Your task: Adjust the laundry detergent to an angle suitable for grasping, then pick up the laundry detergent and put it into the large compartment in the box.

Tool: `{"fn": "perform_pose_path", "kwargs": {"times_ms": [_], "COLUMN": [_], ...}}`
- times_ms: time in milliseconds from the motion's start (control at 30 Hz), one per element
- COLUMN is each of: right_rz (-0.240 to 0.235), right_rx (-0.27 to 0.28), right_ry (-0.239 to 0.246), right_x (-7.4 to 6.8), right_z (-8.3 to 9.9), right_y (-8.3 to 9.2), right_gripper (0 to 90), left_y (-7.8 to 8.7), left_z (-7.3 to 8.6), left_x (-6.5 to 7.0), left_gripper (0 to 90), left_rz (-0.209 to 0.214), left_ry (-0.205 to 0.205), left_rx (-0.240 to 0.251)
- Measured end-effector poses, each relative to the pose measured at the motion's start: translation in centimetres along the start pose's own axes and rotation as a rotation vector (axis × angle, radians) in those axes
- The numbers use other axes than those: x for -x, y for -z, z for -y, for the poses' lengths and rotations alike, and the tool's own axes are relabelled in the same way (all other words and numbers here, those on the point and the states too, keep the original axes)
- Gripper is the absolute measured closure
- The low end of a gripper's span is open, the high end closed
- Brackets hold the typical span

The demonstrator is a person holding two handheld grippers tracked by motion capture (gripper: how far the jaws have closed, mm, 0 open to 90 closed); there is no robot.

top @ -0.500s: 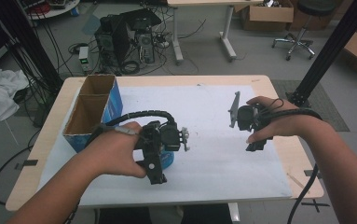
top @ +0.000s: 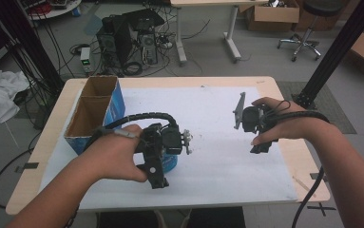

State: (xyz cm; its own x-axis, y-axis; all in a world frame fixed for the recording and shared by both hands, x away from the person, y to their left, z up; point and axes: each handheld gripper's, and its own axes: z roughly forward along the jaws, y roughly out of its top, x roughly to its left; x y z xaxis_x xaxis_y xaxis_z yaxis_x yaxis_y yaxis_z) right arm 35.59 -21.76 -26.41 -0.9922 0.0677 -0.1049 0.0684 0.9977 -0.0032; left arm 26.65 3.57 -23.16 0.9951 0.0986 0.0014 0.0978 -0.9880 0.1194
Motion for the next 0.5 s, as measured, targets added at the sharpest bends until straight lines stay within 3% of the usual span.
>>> {"fn": "perform_pose_path", "kwargs": {"times_ms": [500], "right_rz": [0.003], "right_rx": [-0.007], "right_ry": [-0.003], "right_x": [0.32], "right_z": [-0.15], "right_y": [-0.28], "right_gripper": [16.1], "left_y": [0.09], "left_z": [0.05], "left_x": [-0.1], "left_gripper": [0.1], "left_rz": [-0.001], "left_ry": [-0.002], "left_rx": [-0.003]}}
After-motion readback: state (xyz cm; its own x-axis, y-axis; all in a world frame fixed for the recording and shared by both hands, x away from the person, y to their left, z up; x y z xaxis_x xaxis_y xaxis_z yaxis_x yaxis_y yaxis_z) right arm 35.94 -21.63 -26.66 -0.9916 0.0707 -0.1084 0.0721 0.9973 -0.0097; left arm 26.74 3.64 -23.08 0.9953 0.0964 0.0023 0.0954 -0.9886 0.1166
